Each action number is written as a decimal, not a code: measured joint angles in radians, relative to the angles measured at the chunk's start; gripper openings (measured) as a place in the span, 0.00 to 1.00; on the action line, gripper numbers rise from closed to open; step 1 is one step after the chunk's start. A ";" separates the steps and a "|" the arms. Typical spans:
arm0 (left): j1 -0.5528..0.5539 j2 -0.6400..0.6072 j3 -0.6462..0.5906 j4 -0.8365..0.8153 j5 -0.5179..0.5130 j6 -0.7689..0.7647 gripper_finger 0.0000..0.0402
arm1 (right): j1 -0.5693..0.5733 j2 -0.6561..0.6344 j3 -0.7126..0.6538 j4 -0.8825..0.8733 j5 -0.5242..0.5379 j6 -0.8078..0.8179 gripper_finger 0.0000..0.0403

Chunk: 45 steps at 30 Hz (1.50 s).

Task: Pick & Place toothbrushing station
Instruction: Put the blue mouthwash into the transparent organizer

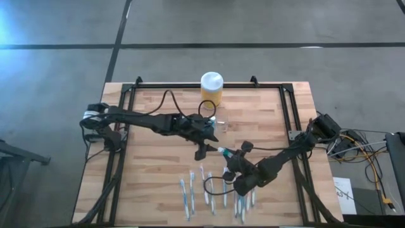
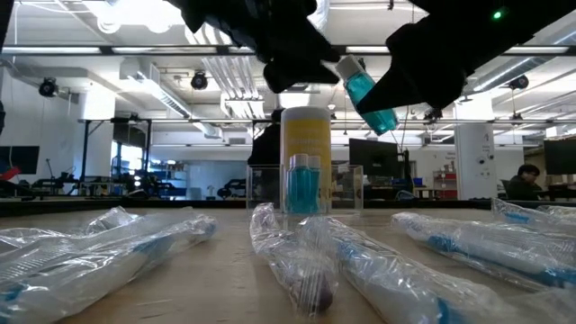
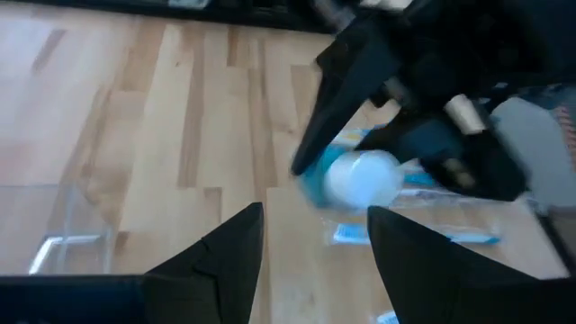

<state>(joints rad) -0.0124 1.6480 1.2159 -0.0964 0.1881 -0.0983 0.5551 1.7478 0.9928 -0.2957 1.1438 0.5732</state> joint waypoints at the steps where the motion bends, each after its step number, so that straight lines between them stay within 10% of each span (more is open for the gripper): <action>1: -0.003 0.000 0.002 0.014 0.005 0.005 0.51 | -0.004 0.005 0.000 0.006 -0.001 0.000 0.22; 45: -0.020 0.000 -0.006 -0.029 -0.050 0.036 0.51 | -0.039 0.040 0.000 0.154 -0.018 -0.122 0.22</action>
<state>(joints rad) -0.0327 1.6482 1.2095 -0.1249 0.1379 -0.0623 0.5159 1.7874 0.9928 -0.1416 1.1255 0.4516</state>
